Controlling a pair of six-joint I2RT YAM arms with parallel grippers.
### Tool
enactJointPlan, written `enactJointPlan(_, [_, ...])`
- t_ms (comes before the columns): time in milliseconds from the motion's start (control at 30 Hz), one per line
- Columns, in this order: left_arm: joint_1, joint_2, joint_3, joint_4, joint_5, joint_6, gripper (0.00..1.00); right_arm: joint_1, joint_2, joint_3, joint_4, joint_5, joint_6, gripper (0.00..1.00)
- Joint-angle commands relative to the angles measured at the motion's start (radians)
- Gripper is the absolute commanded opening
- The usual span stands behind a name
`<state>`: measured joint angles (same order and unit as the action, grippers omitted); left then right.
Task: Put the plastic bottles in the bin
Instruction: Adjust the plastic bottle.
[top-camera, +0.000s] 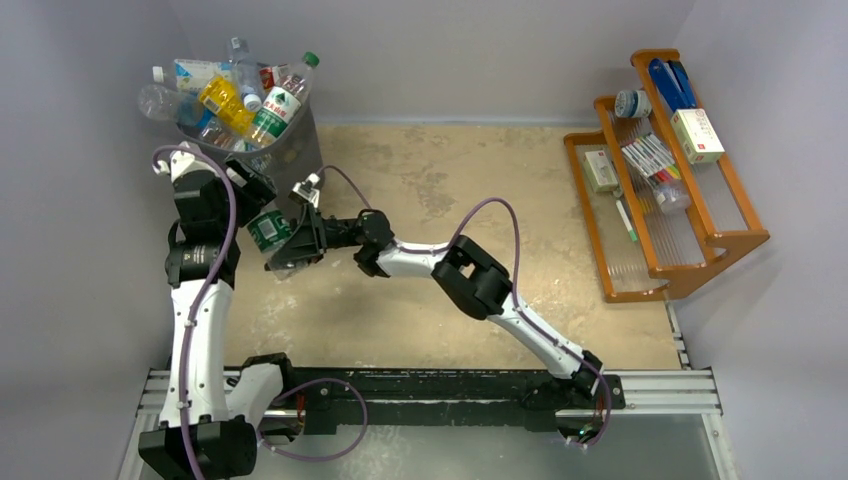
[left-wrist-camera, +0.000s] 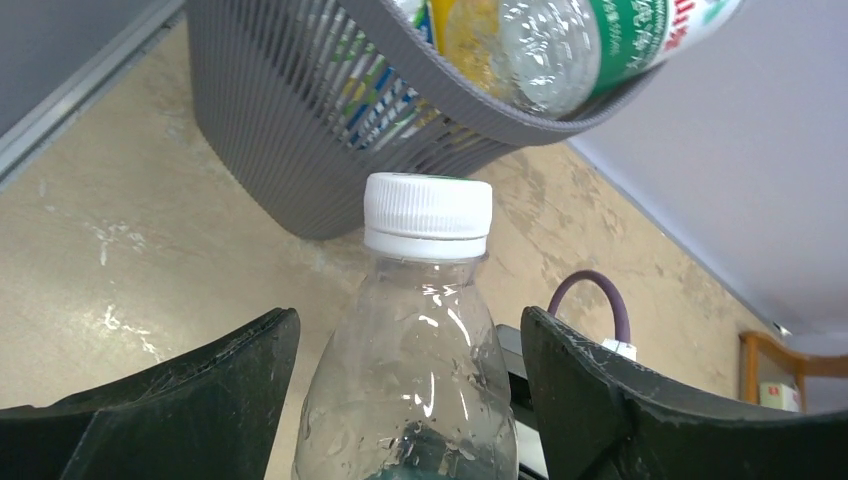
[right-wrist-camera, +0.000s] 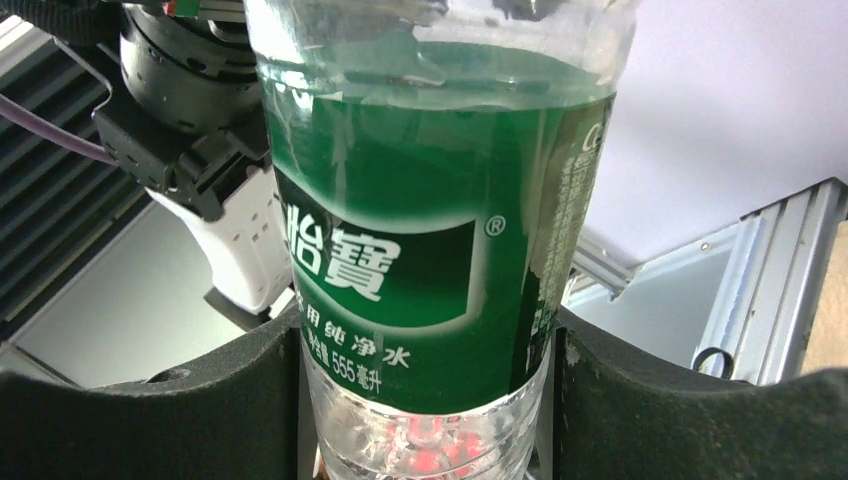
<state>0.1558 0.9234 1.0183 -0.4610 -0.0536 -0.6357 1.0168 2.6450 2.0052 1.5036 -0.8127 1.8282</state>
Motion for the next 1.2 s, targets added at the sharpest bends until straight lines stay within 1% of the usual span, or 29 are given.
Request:
enactJointPlan(0, [-0.001, 0.018, 0.083, -0.106, 0.096, 0.003, 0.81, 0.007, -0.121, -0.036, 0.101, -0.046, -0.044, 0.53])
enactJointPlan(200, [-0.002, 0.031, 0.094, -0.159, 0.17, 0.022, 0.81, 0.007, -0.156, -0.073, 0.085, -0.08, -0.075, 0.51])
enactJointPlan(367, [-0.001, 0.045, 0.093, -0.16, 0.268, 0.018, 0.79, 0.004, -0.181, -0.111, 0.103, -0.12, -0.072, 0.51])
enactJointPlan(567, [-0.001, 0.064, 0.104, -0.164, 0.334, 0.008, 0.78, -0.023, -0.238, -0.196, 0.118, -0.14, -0.084, 0.52])
enactJointPlan(733, [-0.002, 0.067, 0.09, -0.158, 0.392, 0.004, 0.74, -0.035, -0.251, -0.217, 0.111, -0.151, -0.093, 0.52])
enactJointPlan(833, [-0.001, 0.069, 0.087, -0.156, 0.417, 0.004, 0.68, -0.036, -0.246, -0.21, 0.105, -0.156, -0.094, 0.52])
enactJointPlan(967, [-0.001, 0.079, 0.083, -0.159, 0.438, 0.013, 0.57, -0.039, -0.244, -0.215, 0.106, -0.161, -0.095, 0.52])
enactJointPlan(1067, [-0.001, 0.086, 0.081, -0.159, 0.449, 0.018, 0.39, -0.041, -0.248, -0.22, 0.107, -0.162, -0.098, 0.52])
enactJointPlan(1133, [-0.002, 0.086, 0.09, -0.158, 0.447, 0.015, 0.31, -0.046, -0.254, -0.234, 0.111, -0.162, -0.099, 0.53])
enactJointPlan(1167, [-0.001, 0.087, 0.1, -0.16, 0.443, 0.013, 0.29, -0.047, -0.257, -0.245, 0.114, -0.161, -0.098, 0.56])
